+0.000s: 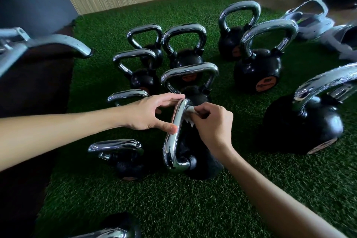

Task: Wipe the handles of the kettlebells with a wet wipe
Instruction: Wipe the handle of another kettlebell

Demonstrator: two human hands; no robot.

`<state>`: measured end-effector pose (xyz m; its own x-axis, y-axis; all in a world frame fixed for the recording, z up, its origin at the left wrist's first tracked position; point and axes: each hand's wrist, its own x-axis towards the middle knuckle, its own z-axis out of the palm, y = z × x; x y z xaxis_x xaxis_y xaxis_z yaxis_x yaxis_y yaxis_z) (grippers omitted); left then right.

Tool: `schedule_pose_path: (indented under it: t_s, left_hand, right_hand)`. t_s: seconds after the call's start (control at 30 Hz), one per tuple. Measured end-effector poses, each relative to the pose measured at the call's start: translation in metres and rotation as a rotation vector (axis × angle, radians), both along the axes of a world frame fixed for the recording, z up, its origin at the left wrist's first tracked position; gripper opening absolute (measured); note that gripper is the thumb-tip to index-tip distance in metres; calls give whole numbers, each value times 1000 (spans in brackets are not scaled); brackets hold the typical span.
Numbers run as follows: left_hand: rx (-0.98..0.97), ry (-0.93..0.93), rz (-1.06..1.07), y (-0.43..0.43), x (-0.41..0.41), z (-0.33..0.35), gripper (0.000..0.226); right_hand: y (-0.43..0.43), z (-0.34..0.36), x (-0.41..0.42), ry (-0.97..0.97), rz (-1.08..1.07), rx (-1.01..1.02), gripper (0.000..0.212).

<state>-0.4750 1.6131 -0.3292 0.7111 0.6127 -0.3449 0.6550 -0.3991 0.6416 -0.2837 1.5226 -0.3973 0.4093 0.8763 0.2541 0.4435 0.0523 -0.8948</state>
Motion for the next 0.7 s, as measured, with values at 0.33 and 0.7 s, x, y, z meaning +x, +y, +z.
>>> schedule_pose_path:
  t_s: [0.33,0.7]
  left_hand:
    - [23,11,-8,-3,13,5,103]
    - [170,47,-108,-12,82,5,104]
  right_hand:
    - [6,-1,24,-33,34,-81,16]
    - [-65,7,49,644,30,-203,21]
